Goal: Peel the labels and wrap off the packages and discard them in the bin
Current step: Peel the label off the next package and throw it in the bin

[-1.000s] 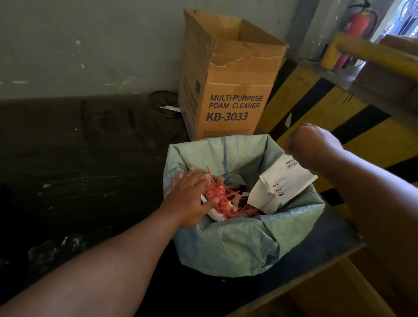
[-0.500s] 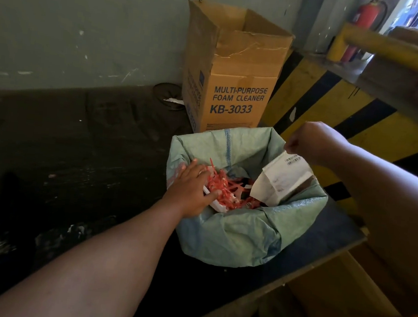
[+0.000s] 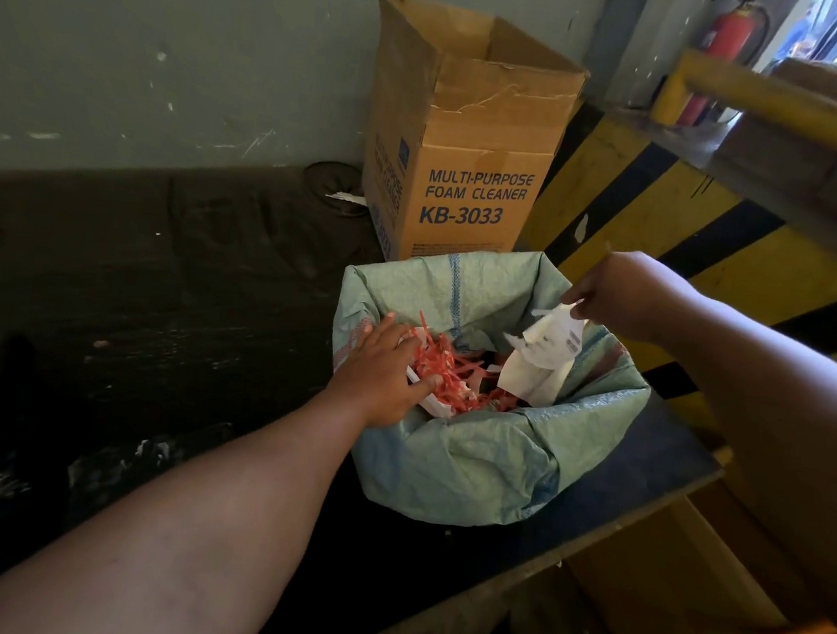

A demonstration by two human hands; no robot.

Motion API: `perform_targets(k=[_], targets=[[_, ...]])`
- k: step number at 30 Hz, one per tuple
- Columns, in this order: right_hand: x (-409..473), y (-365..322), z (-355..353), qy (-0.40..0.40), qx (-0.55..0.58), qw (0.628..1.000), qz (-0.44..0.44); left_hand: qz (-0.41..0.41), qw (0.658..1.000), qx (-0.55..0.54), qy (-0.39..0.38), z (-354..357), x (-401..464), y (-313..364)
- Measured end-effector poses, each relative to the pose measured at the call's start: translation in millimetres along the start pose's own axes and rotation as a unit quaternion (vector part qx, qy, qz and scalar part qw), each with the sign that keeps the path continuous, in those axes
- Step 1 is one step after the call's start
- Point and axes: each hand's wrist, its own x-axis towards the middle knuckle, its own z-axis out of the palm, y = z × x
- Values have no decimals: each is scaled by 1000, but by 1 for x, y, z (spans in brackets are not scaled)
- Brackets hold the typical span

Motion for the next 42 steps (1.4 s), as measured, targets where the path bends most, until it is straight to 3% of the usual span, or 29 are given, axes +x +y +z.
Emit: perform_targets(k=[11, 27, 36, 42], targets=[[-5, 7, 7, -3, 48, 998, 46, -5, 1000, -8, -8, -3, -2, 1], [-13, -2, 3, 6, 38, 999, 38, -9, 1000, -2, -23, -7, -5, 4], [-18, -6, 3, -3, -25, 1000, 12, -10, 1000, 11, -27, -7, -4, 5], [-5, -25, 2, -24, 4, 1000, 3, -5, 999, 13, -53, -23, -5, 10]])
